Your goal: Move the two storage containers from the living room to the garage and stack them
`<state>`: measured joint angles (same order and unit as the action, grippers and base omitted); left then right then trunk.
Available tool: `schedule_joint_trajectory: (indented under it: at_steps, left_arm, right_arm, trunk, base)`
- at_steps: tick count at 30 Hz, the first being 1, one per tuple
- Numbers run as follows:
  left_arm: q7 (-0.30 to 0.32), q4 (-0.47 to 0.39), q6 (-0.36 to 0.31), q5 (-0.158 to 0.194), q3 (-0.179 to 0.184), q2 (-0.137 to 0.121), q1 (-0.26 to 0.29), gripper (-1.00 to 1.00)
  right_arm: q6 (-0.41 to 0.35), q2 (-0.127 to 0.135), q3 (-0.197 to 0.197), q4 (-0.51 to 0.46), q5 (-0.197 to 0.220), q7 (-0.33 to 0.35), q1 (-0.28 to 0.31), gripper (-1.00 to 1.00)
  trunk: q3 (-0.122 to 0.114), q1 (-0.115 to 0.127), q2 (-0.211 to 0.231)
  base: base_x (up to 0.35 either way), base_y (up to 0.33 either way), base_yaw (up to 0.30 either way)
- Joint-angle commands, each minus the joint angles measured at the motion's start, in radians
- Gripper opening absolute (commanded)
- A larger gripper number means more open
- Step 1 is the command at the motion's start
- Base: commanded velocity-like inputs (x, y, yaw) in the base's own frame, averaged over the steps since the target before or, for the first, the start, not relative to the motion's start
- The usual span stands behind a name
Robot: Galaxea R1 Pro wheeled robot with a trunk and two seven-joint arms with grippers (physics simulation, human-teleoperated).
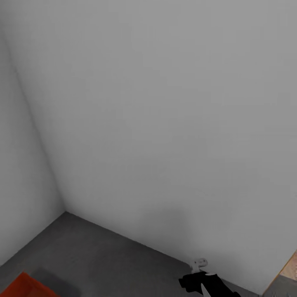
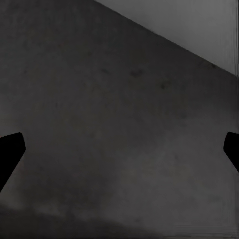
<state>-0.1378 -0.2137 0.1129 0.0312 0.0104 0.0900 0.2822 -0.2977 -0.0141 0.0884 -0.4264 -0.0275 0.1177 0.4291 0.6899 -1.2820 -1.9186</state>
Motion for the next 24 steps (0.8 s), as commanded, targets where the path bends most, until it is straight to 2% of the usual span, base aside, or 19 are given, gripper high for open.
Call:
schedule_joint_trajectory:
  at_steps: [1,7,24]
  left_arm:
    - [-0.003,0.002,0.003,0.003,0.001,-0.001,-0.006,1.00]
    - [-0.003,0.047,0.005,0.001,-0.001,-0.012,-0.055,1.00]
    - [-0.003,0.072,0.004,0.001,-0.001,-0.021,-0.070,1.00]
  right_arm:
    - [-0.006,0.000,0.002,-0.002,-0.003,0.002,0.000,1.00]
    - [-0.007,0.000,0.002,-0.002,-0.003,0.002,0.000,1.00]
    - [-0.007,0.000,0.005,-0.002,-0.004,0.002,0.000,1.00]
  trunk:
    - [0.001,0.000,0.000]
    - [0.001,0.000,0.000]
    - [0.001,0.000,0.000]
  base:
    - [0.000,0.000,-0.230]
    - [0.000,0.000,-0.227]
    - [0.000,0.000,-0.207]
